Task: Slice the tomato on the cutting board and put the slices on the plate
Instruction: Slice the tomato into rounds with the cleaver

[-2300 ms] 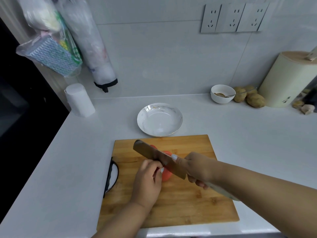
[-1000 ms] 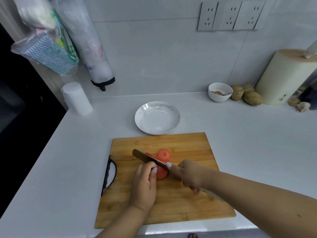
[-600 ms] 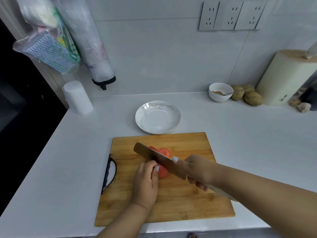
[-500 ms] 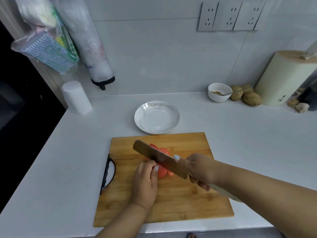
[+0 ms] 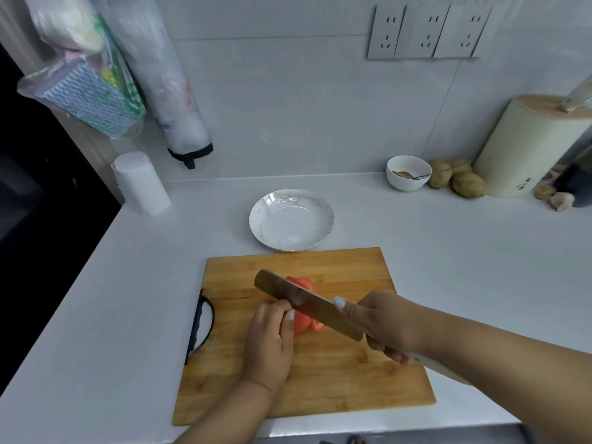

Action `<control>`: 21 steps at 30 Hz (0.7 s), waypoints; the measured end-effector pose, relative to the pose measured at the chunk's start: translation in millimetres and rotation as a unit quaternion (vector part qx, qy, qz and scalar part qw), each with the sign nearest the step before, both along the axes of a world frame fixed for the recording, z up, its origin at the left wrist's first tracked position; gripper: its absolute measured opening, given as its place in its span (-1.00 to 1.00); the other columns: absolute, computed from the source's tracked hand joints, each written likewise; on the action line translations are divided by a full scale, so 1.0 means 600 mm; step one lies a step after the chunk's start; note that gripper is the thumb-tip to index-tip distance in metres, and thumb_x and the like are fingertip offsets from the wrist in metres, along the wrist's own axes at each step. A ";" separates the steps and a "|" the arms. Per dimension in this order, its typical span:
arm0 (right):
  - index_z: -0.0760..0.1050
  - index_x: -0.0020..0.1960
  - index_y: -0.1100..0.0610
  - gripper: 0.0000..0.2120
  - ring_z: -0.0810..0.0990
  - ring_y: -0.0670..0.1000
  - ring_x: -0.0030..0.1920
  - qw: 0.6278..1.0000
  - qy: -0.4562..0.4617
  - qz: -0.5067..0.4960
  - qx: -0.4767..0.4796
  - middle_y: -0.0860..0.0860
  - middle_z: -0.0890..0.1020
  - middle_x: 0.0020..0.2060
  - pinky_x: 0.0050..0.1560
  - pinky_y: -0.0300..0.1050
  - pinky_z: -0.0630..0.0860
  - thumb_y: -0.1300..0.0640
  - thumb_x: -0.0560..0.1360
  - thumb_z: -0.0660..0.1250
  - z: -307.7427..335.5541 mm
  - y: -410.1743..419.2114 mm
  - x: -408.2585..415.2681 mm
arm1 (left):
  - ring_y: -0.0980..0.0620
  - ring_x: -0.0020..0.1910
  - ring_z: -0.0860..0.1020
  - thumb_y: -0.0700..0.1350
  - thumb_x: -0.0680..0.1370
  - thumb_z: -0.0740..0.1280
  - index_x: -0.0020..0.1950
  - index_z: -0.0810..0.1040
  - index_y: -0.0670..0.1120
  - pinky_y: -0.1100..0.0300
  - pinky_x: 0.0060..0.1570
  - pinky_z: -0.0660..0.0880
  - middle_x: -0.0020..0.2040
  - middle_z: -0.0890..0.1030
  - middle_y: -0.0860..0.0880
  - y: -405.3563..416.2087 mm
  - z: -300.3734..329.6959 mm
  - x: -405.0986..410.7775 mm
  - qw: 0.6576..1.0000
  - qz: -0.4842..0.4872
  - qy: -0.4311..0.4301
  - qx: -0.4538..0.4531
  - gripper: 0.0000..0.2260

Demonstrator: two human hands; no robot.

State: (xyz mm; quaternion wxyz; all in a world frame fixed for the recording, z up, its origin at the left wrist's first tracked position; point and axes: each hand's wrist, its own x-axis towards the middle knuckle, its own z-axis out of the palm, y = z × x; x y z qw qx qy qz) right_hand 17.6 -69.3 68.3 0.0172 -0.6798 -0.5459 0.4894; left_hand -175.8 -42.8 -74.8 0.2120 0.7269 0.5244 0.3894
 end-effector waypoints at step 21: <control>0.40 -0.28 0.14 -0.44 0.36 -0.03 -0.57 0.999 0.012 -0.045 0.027 0.03 0.44 -0.47 -0.45 -0.20 0.43 -0.33 0.55 0.03 0.010 0.016 -0.010 | 0.02 0.01 0.43 0.09 0.30 0.48 0.05 0.42 0.13 0.19 -0.04 0.45 0.07 0.34 0.04 0.001 0.003 0.002 0.999 0.026 0.028 -0.034 -0.60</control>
